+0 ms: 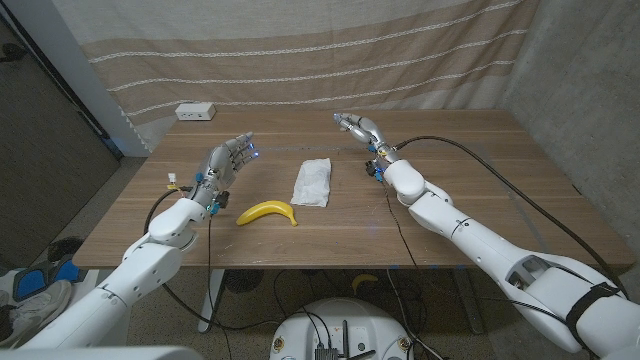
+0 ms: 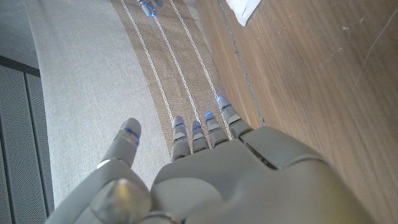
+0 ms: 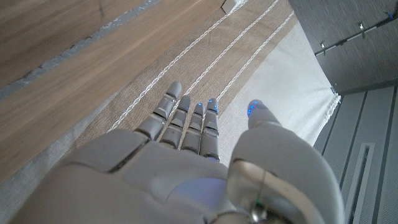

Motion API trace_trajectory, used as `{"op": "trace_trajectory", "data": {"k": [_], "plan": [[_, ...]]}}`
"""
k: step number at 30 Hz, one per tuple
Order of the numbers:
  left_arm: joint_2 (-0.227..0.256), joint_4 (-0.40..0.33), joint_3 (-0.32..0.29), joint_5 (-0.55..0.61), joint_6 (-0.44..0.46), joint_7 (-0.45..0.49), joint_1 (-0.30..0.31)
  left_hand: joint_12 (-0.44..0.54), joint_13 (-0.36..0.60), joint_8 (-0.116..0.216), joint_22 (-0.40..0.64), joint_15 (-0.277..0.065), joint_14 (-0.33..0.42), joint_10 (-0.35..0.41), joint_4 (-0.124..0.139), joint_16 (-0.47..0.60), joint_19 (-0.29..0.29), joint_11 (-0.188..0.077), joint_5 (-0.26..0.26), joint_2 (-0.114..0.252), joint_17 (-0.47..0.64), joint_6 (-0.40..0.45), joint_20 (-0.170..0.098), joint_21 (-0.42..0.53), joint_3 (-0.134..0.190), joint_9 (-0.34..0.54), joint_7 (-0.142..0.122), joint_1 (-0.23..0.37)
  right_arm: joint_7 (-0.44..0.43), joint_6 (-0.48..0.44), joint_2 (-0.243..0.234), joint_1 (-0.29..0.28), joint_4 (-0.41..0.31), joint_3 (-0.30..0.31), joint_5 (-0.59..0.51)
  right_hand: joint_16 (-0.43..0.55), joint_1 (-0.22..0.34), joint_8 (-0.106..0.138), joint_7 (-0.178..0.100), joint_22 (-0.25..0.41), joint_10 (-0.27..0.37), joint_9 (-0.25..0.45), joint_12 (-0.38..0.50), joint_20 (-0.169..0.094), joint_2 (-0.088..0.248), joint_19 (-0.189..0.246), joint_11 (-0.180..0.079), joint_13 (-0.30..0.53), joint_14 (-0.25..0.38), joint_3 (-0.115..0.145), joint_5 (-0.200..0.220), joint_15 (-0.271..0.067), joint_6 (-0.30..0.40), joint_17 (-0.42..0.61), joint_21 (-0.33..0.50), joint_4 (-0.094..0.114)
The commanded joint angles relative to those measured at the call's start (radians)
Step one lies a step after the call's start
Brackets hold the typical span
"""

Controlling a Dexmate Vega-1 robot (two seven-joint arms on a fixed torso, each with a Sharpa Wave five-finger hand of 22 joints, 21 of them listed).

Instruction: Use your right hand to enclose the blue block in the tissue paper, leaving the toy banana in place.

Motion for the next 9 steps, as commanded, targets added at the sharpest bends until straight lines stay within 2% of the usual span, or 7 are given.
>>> {"op": "trace_trajectory", "data": {"k": [1, 4, 6, 7, 9], "plan": [[0.025, -0.021, 0.002, -0.005, 0.032, -0.017, 0.003, -0.001, 0.005, -0.001, 0.006, 0.006, 0.001, 0.002, 0.002, 0.002, 0.008, 0.002, -0.001, 0.001, 0.003, 0.002, 0.002, -0.001, -0.005, 0.005, -0.002, 0.008, 0.132, 0.128, -0.008, -0.073, -0.004, 0.081, 0.218, -0.017, -0.057, 0.001, -0.001, 0.0, -0.015, -0.003, -0.001, 0.019, 0.0, -0.027, 0.009, -0.008, -0.02, -0.018, -0.017, -0.01, -0.024, -0.009, -0.017, 0.024], [0.024, -0.021, 0.01, -0.002, 0.039, -0.021, -0.007, -0.001, 0.005, -0.002, 0.006, 0.004, 0.002, 0.002, 0.003, 0.002, 0.008, 0.002, -0.001, 0.001, 0.004, 0.002, 0.002, -0.002, -0.005, 0.005, -0.003, 0.008, 0.14, 0.14, -0.015, -0.101, -0.016, 0.102, 0.252, -0.032, -0.122, 0.003, -0.002, -0.003, -0.025, -0.007, 0.0, 0.076, -0.006, -0.061, 0.014, -0.019, -0.03, -0.038, -0.036, 0.003, -0.044, -0.024, -0.042, 0.047], [0.022, -0.023, 0.014, -0.003, 0.048, -0.019, -0.012, -0.001, 0.005, -0.002, 0.006, 0.005, 0.003, 0.002, 0.003, 0.002, 0.009, 0.002, -0.001, 0.001, 0.004, 0.001, 0.002, -0.002, -0.005, 0.005, -0.002, 0.008, 0.143, 0.159, -0.016, -0.137, -0.028, 0.129, 0.299, -0.037, -0.145, 0.004, 0.0, -0.003, -0.027, -0.009, 0.001, 0.096, -0.008, -0.077, 0.016, -0.023, -0.03, -0.044, -0.042, 0.009, -0.048, -0.029, -0.054, 0.054], [0.023, -0.022, 0.016, -0.003, 0.05, -0.018, -0.014, -0.001, 0.005, -0.002, 0.006, 0.005, 0.003, 0.002, 0.003, 0.002, 0.009, 0.0, -0.001, 0.001, 0.004, 0.001, 0.002, -0.002, -0.005, 0.005, -0.003, 0.008, 0.138, 0.171, -0.012, -0.151, -0.029, 0.14, 0.314, -0.043, -0.165, 0.004, -0.003, -0.004, -0.032, -0.01, 0.001, 0.122, -0.01, -0.099, 0.014, -0.027, -0.036, -0.049, -0.047, 0.013, -0.056, -0.035, -0.069, 0.059], [0.021, -0.02, 0.017, -0.003, 0.051, -0.018, -0.016, -0.001, 0.005, -0.002, 0.006, 0.003, 0.003, 0.003, 0.003, 0.002, 0.009, 0.0, -0.001, 0.001, 0.004, 0.0, 0.001, -0.003, -0.005, 0.005, -0.003, 0.008, 0.131, 0.186, -0.004, -0.166, -0.028, 0.151, 0.327, -0.049, -0.18, 0.005, -0.002, -0.005, -0.036, -0.011, 0.001, 0.137, -0.011, -0.125, 0.016, -0.029, -0.044, -0.053, -0.05, 0.018, -0.06, -0.04, -0.084, 0.062]]}}
